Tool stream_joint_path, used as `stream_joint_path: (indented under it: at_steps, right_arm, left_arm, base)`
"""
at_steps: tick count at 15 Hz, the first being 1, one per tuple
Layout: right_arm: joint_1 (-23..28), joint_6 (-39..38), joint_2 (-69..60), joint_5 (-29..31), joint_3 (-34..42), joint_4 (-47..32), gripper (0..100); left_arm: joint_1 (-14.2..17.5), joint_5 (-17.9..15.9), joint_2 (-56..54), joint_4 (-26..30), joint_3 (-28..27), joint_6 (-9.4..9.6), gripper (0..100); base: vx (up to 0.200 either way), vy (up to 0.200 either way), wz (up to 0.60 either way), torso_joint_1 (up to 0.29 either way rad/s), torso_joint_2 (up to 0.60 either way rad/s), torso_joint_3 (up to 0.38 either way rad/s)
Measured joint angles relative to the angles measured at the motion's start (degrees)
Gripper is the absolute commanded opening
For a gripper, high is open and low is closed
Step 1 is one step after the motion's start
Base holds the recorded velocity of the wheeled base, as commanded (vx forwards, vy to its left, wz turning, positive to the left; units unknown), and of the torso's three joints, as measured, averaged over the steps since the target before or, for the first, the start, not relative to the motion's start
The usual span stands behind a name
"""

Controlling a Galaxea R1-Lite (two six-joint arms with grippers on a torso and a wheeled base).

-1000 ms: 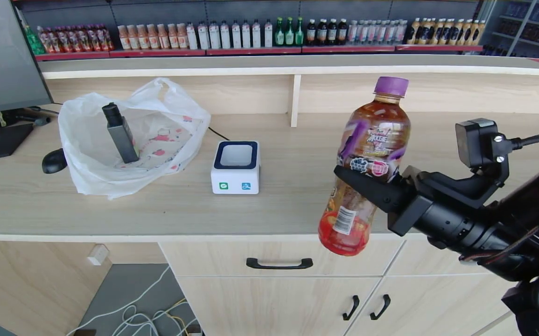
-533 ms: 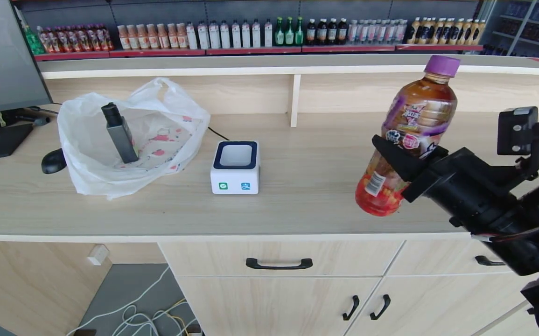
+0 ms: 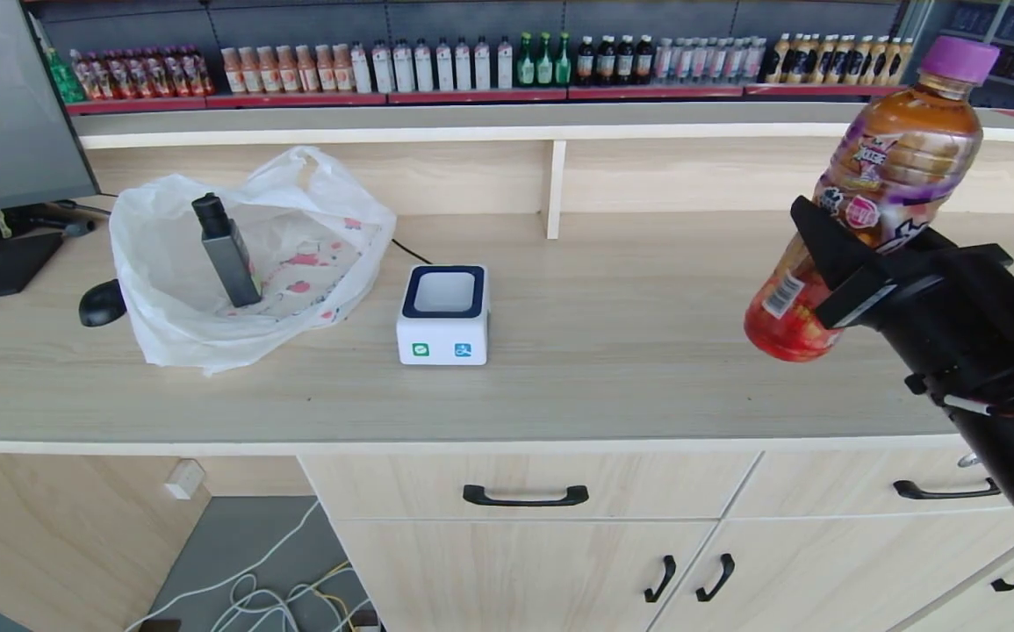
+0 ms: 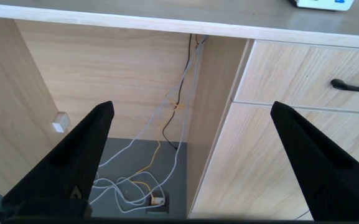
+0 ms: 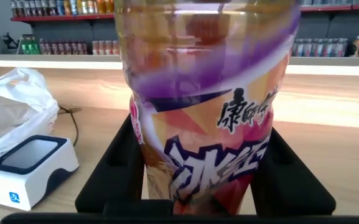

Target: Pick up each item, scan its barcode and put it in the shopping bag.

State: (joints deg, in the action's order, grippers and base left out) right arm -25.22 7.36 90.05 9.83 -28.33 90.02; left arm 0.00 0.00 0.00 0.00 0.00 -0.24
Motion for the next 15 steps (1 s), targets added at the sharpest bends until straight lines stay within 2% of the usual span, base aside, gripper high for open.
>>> stream_joint_path:
  at_steps: [1, 4, 15]
  right_arm:
    - [-0.07, 0.10, -0.09, 0.71, 0.59, -0.05, 0]
    - [0.00, 0.05, -0.20, 5.50, 3.97, -0.22, 0]
    - [-0.60, -0.06, 2.21, 5.74, 1.16, -0.05, 0]
  left_arm:
    - [-0.05, 0.00, 0.00, 0.00, 0.00, -0.05, 100]
    - [-0.05, 0.00, 0.00, 0.00, 0.00, 0.06, 100]
    - [0.00, 0.00, 0.00, 0.00, 0.00, -0.18, 100]
  base:
    - [0.000, 0.000, 0.00, 0.000, 0.00, 0.000]
    - [0.000, 0.200, 0.00, 0.003, 0.00, 0.001]
    - [0.000, 0.200, 0.00, 0.001, 0.00, 0.002]
